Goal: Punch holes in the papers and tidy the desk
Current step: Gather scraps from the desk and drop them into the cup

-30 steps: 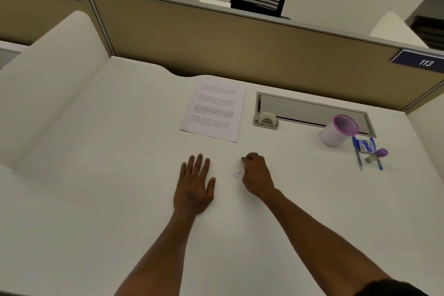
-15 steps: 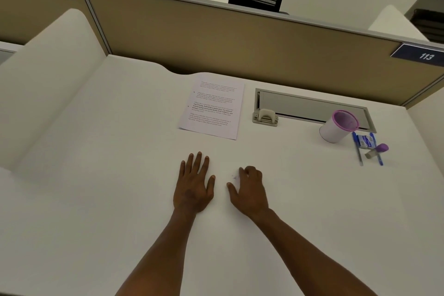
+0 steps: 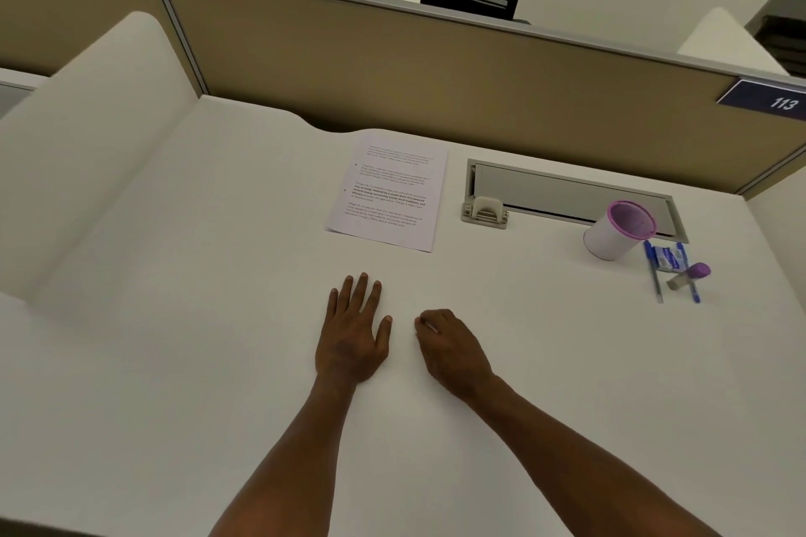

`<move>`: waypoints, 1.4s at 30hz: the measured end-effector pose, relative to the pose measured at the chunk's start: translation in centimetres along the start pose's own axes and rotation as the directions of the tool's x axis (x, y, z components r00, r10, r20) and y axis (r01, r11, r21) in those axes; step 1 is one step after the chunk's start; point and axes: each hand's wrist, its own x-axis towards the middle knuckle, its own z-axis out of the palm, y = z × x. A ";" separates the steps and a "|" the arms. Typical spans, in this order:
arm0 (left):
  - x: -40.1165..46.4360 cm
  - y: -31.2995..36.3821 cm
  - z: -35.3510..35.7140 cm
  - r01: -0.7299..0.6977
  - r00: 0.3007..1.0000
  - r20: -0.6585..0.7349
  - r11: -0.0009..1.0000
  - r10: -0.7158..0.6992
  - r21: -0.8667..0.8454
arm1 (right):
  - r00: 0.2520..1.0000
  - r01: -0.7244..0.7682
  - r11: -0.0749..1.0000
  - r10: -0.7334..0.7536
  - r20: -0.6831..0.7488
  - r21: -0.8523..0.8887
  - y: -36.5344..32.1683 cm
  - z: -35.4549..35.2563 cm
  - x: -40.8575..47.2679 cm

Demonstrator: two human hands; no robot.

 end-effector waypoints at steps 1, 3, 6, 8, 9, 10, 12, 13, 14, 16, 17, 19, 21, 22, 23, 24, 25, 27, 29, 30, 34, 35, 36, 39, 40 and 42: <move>0.0 0.0 0.0 0.001 1.000 0.001 1.000 -0.001 0.005 | 1.000 -0.014 1.000 0.014 -0.024 0.025 0.4 -0.5 -0.2; 0.0 0.1 0.0 0.006 1.000 -0.004 1.000 -0.006 -0.003 | 0.980 -0.132 0.975 0.155 -0.124 0.180 1.2 -1.3 -0.6; 0.0 0.2 0.1 0.009 1.000 -0.019 1.000 -0.010 -0.016 | 0.833 -0.363 0.737 0.531 -0.156 0.570 2.4 -2.8 -0.9; 0.0 0.2 0.0 0.007 1.000 -0.027 1.000 -0.008 -0.010 | 0.769 -0.494 0.651 0.637 -0.060 0.577 3.1 -3.3 -1.1; 0.0 0.2 0.0 0.006 1.000 -0.029 1.000 -0.006 -0.010 | 0.780 -0.533 0.684 0.626 -0.024 0.498 3.2 -3.2 -1.4; 0.1 0.2 0.0 0.005 1.000 -0.027 1.000 -0.005 -0.009 | 0.801 -0.553 0.723 0.599 0.024 0.415 3.1 -3.0 -1.8; 0.1 0.2 0.0 0.004 1.000 -0.018 1.000 -0.004 -0.004 | 0.844 -0.532 0.804 0.528 0.093 0.267 2.3 -2.3 -2.5; 0.1 0.3 0.0 0.004 1.000 -0.015 1.000 -0.004 0.000 | 0.860 -0.510 0.832 0.502 0.094 0.220 1.7 -1.8 -2.7; 0.1 0.3 0.0 0.004 1.000 -0.015 1.000 -0.004 0.002 | 0.870 -0.493 0.847 0.486 0.088 0.197 1.1 -1.4 -2.7; 0.1 0.2 -0.1 0.002 1.000 -0.018 1.000 -0.002 -0.004 | 0.891 -0.455 0.870 0.444 0.098 0.192 0.0 -0.7 -2.0; 0.1 0.2 -0.1 0.000 1.000 -0.018 1.000 0.000 -0.008 | 0.900 -0.436 0.875 0.425 0.096 0.210 -0.5 -0.7 -1.5; 0.1 0.2 -0.2 0.000 1.000 -0.018 1.000 0.000 -0.012 | 0.889 -0.441 0.841 0.457 0.026 0.315 -0.6 -1.1 -0.7; 0.0 0.2 -0.2 0.005 1.000 -0.026 1.000 -0.005 -0.016 | 0.800 -0.483 0.729 0.592 -0.094 0.484 0.0 -2.0 -0.8; 0.0 0.2 -0.2 0.006 0.999 -0.032 1.000 -0.007 -0.016 | 0.741 -0.504 0.668 0.660 -0.123 0.547 0.5 -2.4 -1.3; 0.0 0.2 -0.1 0.006 0.999 -0.037 1.000 -0.007 -0.016 | 0.688 -0.532 0.616 0.714 -0.127 0.581 1.2 -2.8 -1.9; 0.0 0.2 0.0 0.006 0.999 -0.039 1.000 -0.006 -0.016 | 0.647 -0.564 0.575 0.754 -0.115 0.593 1.9 -3.1 -2.6; 0.0 0.2 0.0 0.004 0.999 -0.040 1.000 -0.005 -0.014 | 0.610 -0.599 0.532 0.787 -0.089 0.598 2.6 -3.3 -3.2; 0.1 0.1 0.1 0.001 0.999 -0.038 1.000 -0.001 -0.007 | 0.551 -0.657 0.455 0.834 -0.029 0.602 3.5 -3.5 -4.1; 0.1 0.1 0.2 -0.001 0.999 -0.037 1.000 0.001 0.000 | 0.551 -0.670 0.456 0.834 -0.019 0.585 3.6 -3.3 -4.5; 0.1 0.1 0.2 -0.001 0.999 -0.037 1.000 0.001 0.003 | 0.575 -0.662 0.485 0.817 -0.027 0.571 3.2 -3.1 -4.5; 0.1 0.1 0.1 -0.002 0.999 -0.036 1.000 0.002 0.002 | 0.723 -0.551 0.629 0.688 -0.064 0.548 1.0 -2.1 -2.5; 0.1 0.1 0.0 -0.001 0.999 -0.033 1.000 0.001 0.001 | 0.742 -0.529 0.652 0.666 -0.077 0.543 0.9 -2.0 -1.5; 0.1 0.1 0.0 0.000 1.000 -0.031 1.000 0.000 0.000 | 0.761 -0.516 0.681 0.643 -0.087 0.519 1.1 -1.9 -0.5; 0.1 0.1 -0.1 -0.003 1.000 -0.028 1.000 0.003 -0.002 | 0.855 -0.490 0.806 0.519 0.002 0.332 1.6 -1.7 1.7; 0.1 0.1 -0.1 -0.002 1.000 -0.029 1.000 0.002 -0.006 | 0.885 -0.456 0.852 0.464 0.036 0.257 1.7 -1.5 1.9; 0.2 0.1 0.0 0.000 0.999 -0.036 1.000 0.000 -0.010 | 0.922 -0.387 0.910 0.382 0.060 0.151 1.6 -1.0 1.6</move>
